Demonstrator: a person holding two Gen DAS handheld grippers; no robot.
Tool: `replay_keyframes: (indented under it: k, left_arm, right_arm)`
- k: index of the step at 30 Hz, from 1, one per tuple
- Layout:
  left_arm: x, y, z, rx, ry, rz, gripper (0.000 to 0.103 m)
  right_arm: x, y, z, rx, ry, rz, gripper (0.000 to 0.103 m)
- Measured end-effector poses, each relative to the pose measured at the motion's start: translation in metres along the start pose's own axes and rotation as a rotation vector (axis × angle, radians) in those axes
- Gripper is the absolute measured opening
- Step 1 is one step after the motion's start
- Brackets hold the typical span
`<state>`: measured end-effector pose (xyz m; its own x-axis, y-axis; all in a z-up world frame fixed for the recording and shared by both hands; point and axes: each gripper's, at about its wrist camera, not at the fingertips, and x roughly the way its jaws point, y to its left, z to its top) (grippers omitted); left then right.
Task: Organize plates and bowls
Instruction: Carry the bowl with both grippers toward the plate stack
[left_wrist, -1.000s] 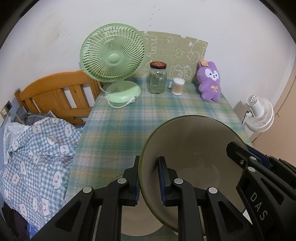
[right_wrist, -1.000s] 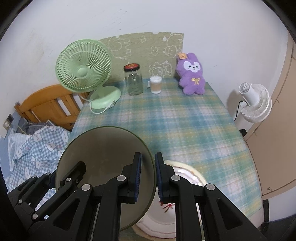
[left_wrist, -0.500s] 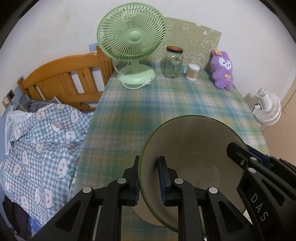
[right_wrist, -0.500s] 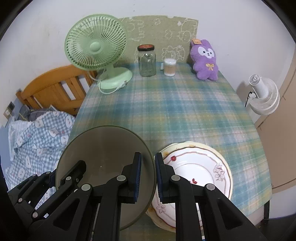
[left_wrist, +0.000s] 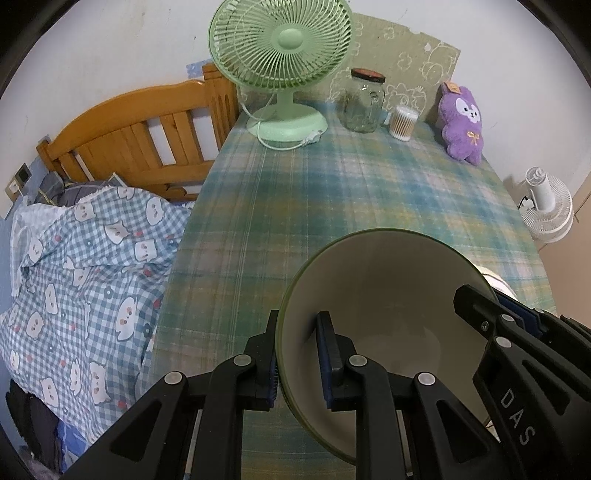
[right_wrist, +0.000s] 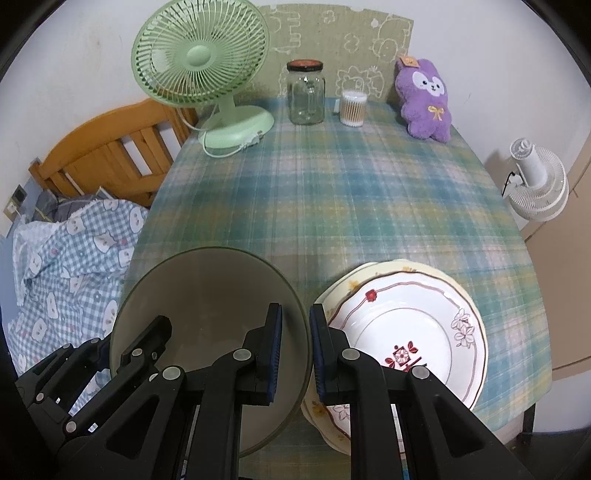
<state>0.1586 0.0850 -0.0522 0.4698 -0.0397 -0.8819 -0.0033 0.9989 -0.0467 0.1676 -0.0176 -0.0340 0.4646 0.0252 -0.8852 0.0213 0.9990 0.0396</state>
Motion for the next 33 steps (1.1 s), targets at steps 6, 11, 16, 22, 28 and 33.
replay_keyframes:
  k: [6, 11, 16, 22, 28, 33]
  left_arm:
    - [0.011, 0.003, -0.004, -0.001, 0.029, 0.011, 0.016]
    - [0.021, 0.006, -0.006, -0.002, 0.052, 0.021, 0.016]
    - [0.027, 0.003, -0.007, 0.004, 0.065, 0.014, 0.016]
    - [0.029, -0.001, -0.008, 0.027, 0.054, 0.031, 0.017]
    - [0.032, -0.003, -0.009, 0.043, 0.070, 0.042, 0.017]
    - [0.032, -0.004, -0.009, 0.048, 0.082, 0.032, 0.023]
  right_arm:
    - [0.014, 0.001, -0.004, 0.007, 0.032, 0.010, 0.019]
    - [0.025, 0.003, -0.006, 0.007, 0.054, 0.011, 0.019]
    - [0.030, 0.003, -0.005, -0.001, 0.053, -0.010, 0.019]
    - [0.034, 0.005, -0.006, -0.005, 0.066, -0.021, 0.019]
    - [0.036, 0.004, -0.008, -0.010, 0.083, -0.030, 0.019]
    - [0.035, 0.002, -0.008, 0.000, 0.096, -0.020, 0.019]
